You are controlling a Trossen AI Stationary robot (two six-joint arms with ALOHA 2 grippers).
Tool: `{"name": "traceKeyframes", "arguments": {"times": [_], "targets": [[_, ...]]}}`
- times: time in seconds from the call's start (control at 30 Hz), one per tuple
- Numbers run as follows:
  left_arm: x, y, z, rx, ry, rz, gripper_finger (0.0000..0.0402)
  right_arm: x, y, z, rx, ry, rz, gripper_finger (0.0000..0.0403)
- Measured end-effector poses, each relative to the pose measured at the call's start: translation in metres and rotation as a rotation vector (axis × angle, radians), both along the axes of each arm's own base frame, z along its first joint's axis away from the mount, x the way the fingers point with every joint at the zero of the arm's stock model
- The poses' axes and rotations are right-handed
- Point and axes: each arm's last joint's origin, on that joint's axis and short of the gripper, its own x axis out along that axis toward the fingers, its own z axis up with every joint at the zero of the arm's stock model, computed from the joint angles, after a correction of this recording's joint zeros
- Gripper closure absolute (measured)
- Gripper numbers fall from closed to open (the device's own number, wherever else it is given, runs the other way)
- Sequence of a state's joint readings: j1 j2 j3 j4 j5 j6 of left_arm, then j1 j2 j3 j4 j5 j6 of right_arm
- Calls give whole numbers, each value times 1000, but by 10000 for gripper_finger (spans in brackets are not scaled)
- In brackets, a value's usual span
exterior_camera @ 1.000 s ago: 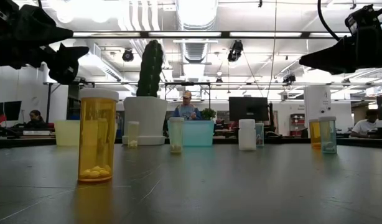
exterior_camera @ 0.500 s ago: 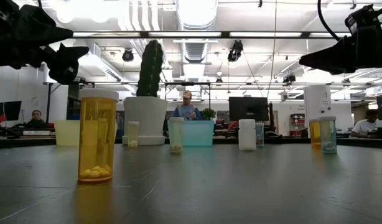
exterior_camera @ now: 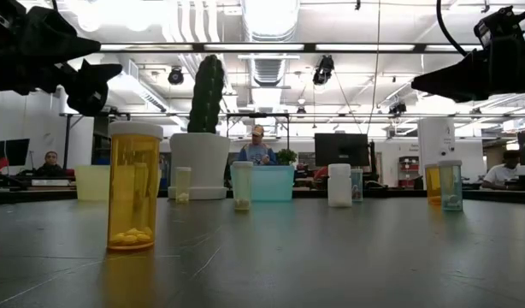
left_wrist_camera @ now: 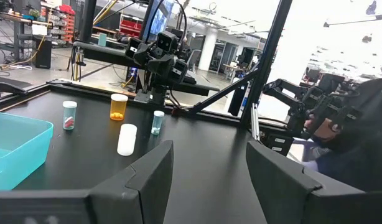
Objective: Pick and place medicine bottles into bin by pill shape (circle, oval)
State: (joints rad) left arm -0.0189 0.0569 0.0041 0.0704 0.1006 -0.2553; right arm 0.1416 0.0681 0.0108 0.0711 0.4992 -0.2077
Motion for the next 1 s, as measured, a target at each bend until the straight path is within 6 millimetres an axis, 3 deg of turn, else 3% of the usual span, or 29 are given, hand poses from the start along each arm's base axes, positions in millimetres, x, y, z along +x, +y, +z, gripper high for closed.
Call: {"name": "traceKeyframes", "arguments": {"times": [0.1,0.27,0.37,0.5,0.73,1.0], "targets": [[0,0,0,10,-1,0,214,0,0,0,124,-46,2,209],[0,0,1,55,-12,1,214,0,0,0,696,-257,10,209],[0,0,6,-55,-54,-2,214,0,0,1,865,-330,11,209],[-1,0,15,-186,-131,-17,214,-1,-2,1,846,-356,-45,209],[-4,0,27,-168,-268,-22,214,-1,-3,1,813,-348,-66,209],[-14,3,49,193,-552,158,214,-1,-3,0,800,-334,-69,209]]}}
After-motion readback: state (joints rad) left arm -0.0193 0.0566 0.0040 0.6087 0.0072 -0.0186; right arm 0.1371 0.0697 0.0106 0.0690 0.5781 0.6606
